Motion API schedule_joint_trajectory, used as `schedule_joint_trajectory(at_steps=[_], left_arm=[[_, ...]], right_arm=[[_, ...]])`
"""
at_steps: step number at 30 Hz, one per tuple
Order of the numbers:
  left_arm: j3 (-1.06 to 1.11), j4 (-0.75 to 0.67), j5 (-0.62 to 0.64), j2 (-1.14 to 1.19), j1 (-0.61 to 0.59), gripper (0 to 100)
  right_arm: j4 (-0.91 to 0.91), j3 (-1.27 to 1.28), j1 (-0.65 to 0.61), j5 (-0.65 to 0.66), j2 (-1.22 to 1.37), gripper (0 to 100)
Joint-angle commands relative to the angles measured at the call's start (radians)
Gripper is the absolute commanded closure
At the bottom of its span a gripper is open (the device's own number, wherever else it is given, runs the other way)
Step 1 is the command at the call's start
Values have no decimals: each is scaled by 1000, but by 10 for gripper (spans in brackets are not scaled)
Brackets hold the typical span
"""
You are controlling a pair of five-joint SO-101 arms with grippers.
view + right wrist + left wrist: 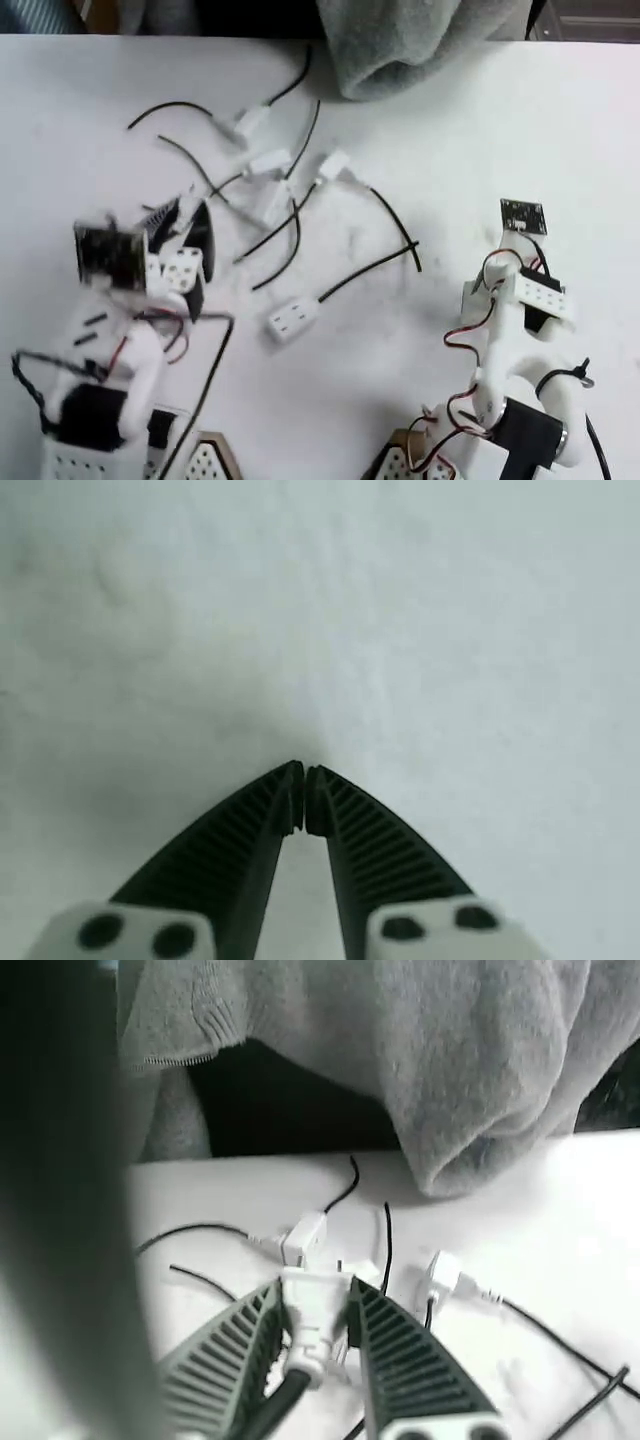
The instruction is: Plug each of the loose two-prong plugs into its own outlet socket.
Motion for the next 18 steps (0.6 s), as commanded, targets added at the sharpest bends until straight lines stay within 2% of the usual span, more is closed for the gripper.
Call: schedule_joint_trajectory(at_steps=[1, 7, 11, 13, 18], left_arm=[[-397, 175, -68, 361, 5, 976], [-939, 595, -239, 805, 99, 976], [-1149, 836, -276, 1052, 176, 976], [-1198, 896, -276, 1155, 205, 976], [-1169, 884, -307, 1291, 248, 976]], right_arm=[[-13, 0, -10, -8, -31, 979], [-13, 2, -12, -8, -30, 979], [-18, 2, -12, -8, -30, 979], [-18, 2, -12, -8, -30, 979], [-13, 2, 30, -8, -39, 979]])
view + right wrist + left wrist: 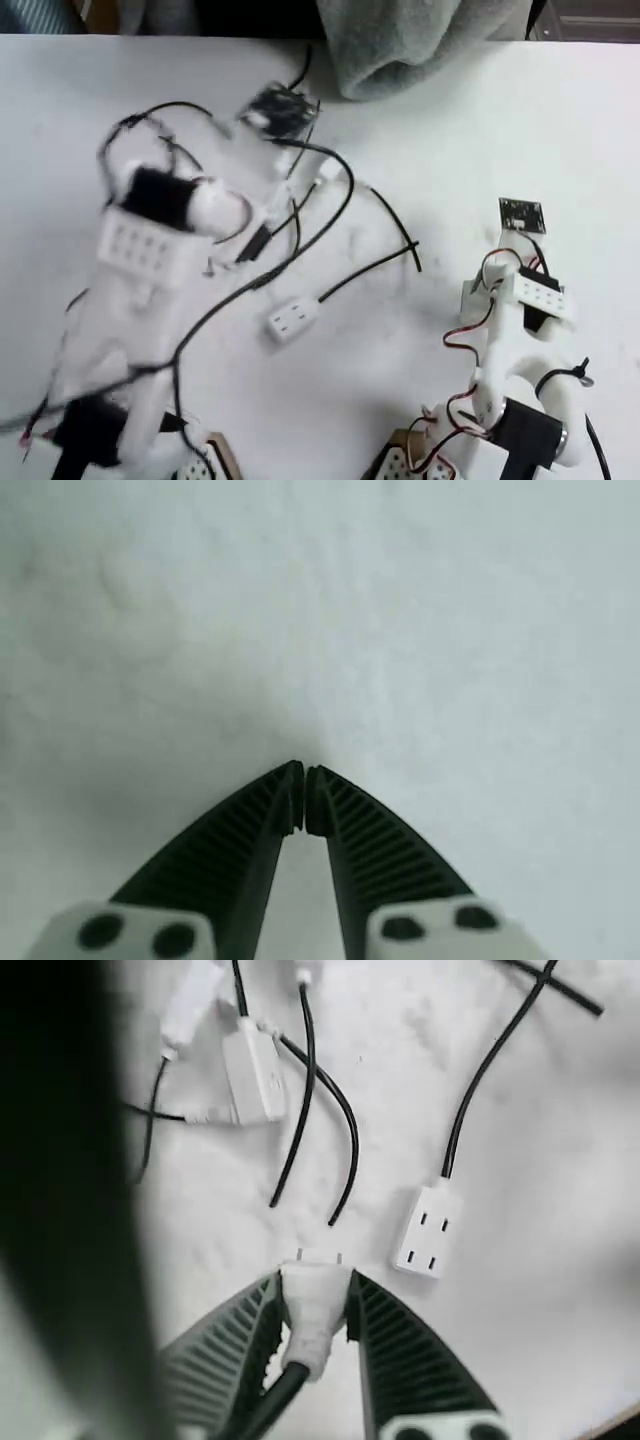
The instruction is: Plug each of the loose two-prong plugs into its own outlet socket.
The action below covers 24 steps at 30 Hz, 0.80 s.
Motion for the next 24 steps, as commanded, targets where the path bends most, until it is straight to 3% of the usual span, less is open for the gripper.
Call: schedule_joint_trajectory(at_steps=[1, 9, 11, 15, 21, 24], left_arm=[[-12, 6, -60, 94, 64, 976], [199, -130, -120, 50, 262, 976], [255, -147, -203, 48, 291, 976], [293, -149, -328, 48, 297, 976], [301, -75, -407, 48, 262, 976], [342, -118, -411, 48, 262, 976]], right_arm=[[-7, -2, 51, -9, -38, 979], [-10, -3, 124, -55, -38, 978], [-12, -3, 116, -55, -38, 978], [-22, -5, 104, -55, -38, 978], [-33, -3, 82, -55, -35, 978], [-33, -3, 82, -55, -35, 978]])
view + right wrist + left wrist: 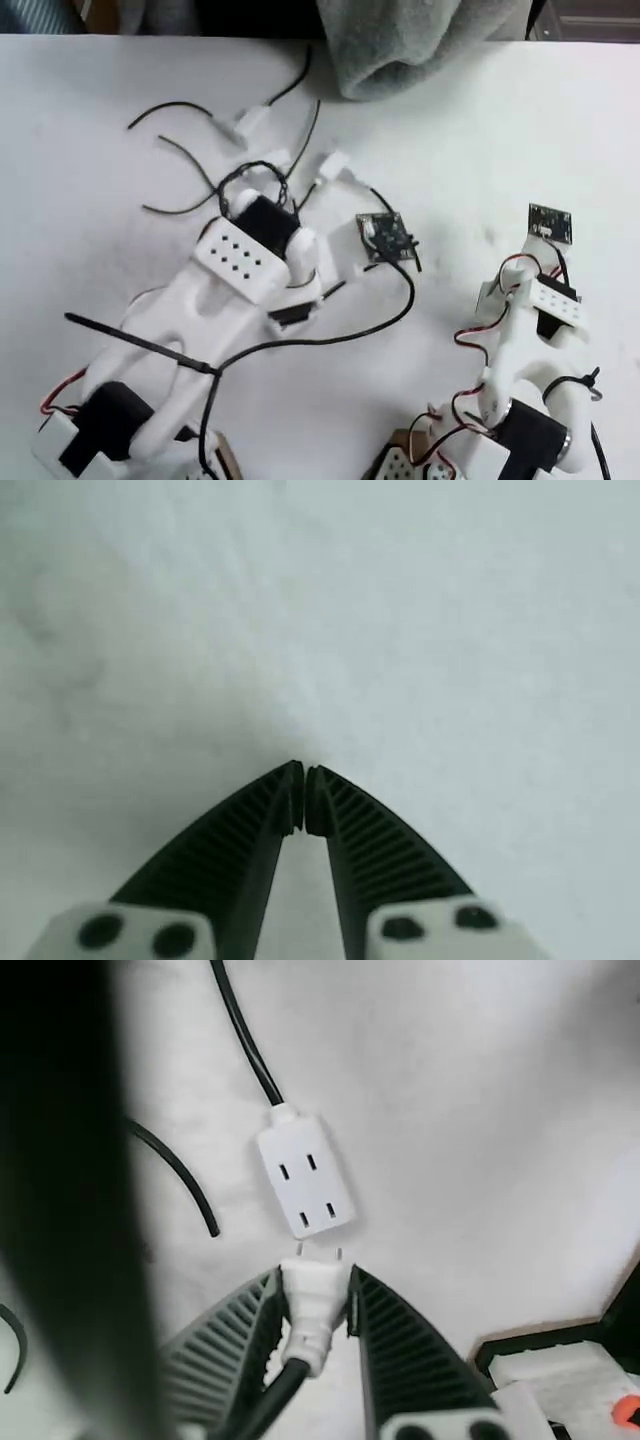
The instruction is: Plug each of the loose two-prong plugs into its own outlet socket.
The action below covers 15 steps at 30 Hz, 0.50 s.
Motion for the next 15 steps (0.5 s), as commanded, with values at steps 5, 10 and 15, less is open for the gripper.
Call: schedule_joint_trajectory(at_steps=[5, 10, 15], left_arm=[[235, -209, -14, -47, -5, 976], [252, -315, 153, -47, -12, 976], [256, -342, 252, -41, -12, 976]], right_arm=[[-13, -3, -12, -9, -30, 978], [-13, -3, -12, -9, -28, 978], [-13, -3, -12, -9, -28, 978]])
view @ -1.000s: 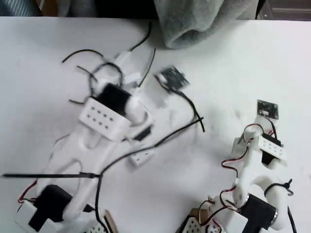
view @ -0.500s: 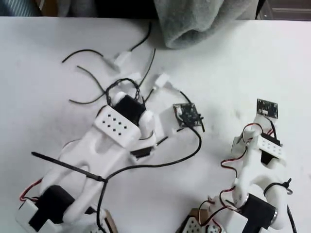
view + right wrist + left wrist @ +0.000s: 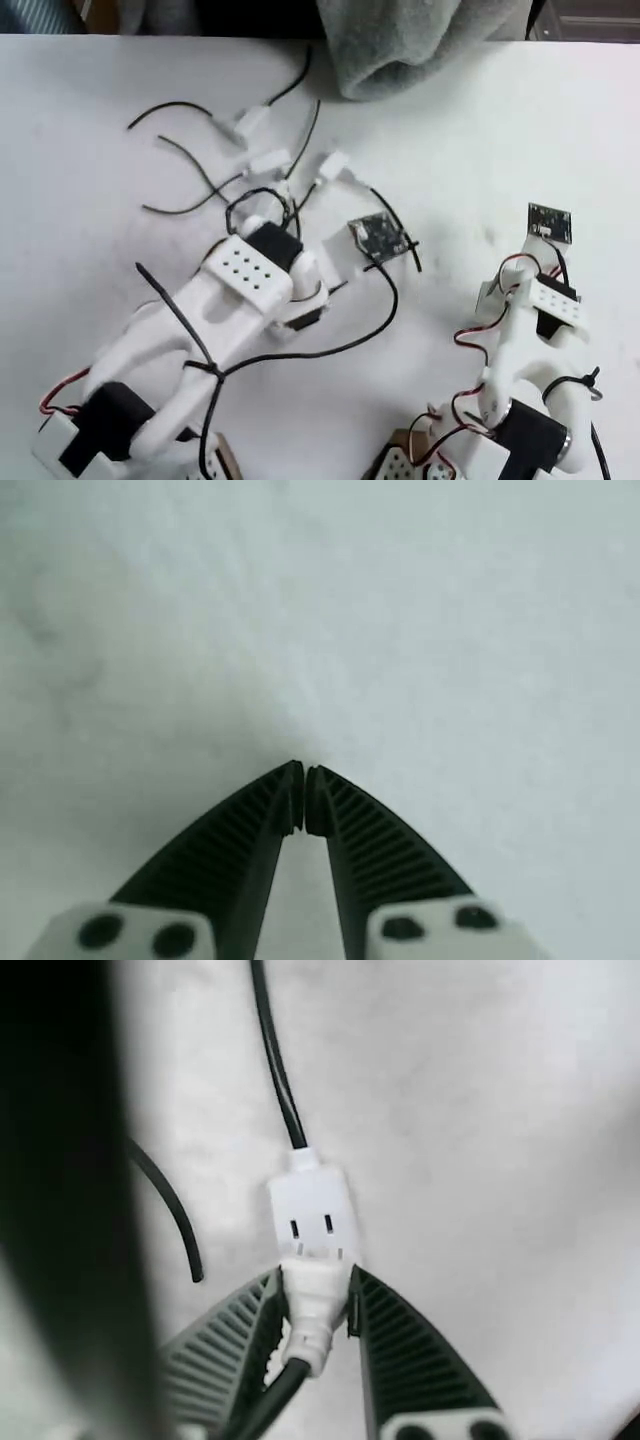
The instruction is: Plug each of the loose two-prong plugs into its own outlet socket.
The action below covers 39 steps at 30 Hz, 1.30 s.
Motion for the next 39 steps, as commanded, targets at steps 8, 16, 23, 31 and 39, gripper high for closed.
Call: schedule_joint_trajectory(at_steps=[8, 16, 23, 31, 39], left_arm=[[-6, 72, 86, -45, -24, 976], [-2, 18, 155, -38, -35, 976], [77, -21, 164, -45, -35, 976], [91, -18, 270, -45, -36, 976], [86, -6, 333, -41, -113, 976]], right_arm=[[-13, -3, -10, -9, -27, 978], [-13, -3, -10, -9, -27, 978], [-13, -3, -10, -9, -27, 978], [-13, -3, -10, -9, -27, 978], [-13, -3, -10, -9, -27, 978]])
